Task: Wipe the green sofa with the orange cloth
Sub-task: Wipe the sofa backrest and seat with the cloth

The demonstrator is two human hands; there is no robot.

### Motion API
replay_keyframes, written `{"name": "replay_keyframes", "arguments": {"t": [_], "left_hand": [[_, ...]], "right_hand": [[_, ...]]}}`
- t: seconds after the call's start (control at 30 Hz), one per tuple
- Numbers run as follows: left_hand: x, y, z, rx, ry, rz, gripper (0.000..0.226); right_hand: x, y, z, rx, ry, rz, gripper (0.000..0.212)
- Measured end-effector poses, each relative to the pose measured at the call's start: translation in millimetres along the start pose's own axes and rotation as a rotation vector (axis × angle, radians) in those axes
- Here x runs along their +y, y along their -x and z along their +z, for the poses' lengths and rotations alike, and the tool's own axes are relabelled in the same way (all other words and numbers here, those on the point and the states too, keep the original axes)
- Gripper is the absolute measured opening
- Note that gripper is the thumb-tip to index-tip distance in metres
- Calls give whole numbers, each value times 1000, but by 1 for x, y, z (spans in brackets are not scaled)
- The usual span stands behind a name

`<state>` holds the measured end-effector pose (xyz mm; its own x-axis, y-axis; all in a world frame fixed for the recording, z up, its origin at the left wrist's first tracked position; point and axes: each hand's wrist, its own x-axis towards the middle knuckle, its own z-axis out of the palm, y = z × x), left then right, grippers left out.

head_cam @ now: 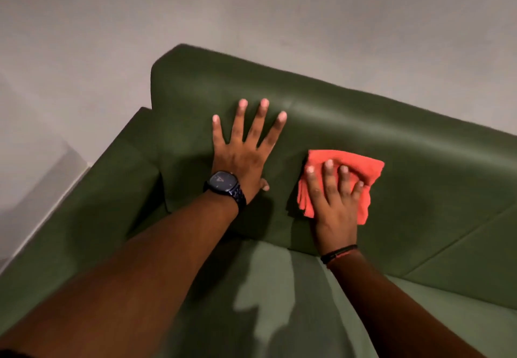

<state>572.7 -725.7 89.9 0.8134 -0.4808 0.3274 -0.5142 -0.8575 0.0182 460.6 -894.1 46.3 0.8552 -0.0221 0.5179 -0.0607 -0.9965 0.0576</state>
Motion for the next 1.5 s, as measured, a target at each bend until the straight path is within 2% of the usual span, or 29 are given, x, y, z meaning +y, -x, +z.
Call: {"name": "replay_keyframes", "arguments": {"t": [0.1,0.2,0.33,0.4,0.47,0.53,0.67,0.73,0.83,0.9,0.97,1.07,1.13,1.2,1.27,1.4,1.5], "left_hand": [[-1,0,4,28,-20,8,157],[-1,2,3,51,-66,28,154],[3,7,5,60,-61,5,147],[5,12,10,55,-62,0,142],[6,17,12,34,-49,-14,138],[7,16,13,13,-47,-28,137],[9,16,14,16,-38,-58,140],[10,16,16,26,-38,-59,140],[9,16,17,24,-30,-61,140],[8,16,17,19,-33,-63,141],[9,17,18,15,-28,-61,141],[8,19,22,14,-23,-60,138],[5,20,24,12,-23,-47,136],[4,20,24,11,-20,-34,135],[5,21,23,8,-12,-29,134],[9,19,23,-3,5,-41,134],[13,22,19,-10,-24,-70,139]], "right_hand": [[0,26,14,-162,120,-333,51],[16,27,15,-157,192,-507,49],[23,11,11,-59,196,-372,49],[21,14,10,-84,196,-429,49],[26,16,5,-139,198,-560,47],[32,11,0,-132,219,-599,45],[27,-6,-5,-87,202,-407,50],[27,-2,-4,-121,196,-495,47],[46,11,-5,-212,223,-737,37],[59,10,-8,-250,264,-814,39],[61,6,-8,-250,281,-796,42],[45,11,-5,-225,232,-673,43],[43,15,-3,-248,209,-730,41],[55,7,-7,-271,217,-894,38],[71,-4,-12,-269,217,-983,36],[75,-4,-15,-245,202,-869,38],[61,3,-12,-457,175,-925,32]]}}
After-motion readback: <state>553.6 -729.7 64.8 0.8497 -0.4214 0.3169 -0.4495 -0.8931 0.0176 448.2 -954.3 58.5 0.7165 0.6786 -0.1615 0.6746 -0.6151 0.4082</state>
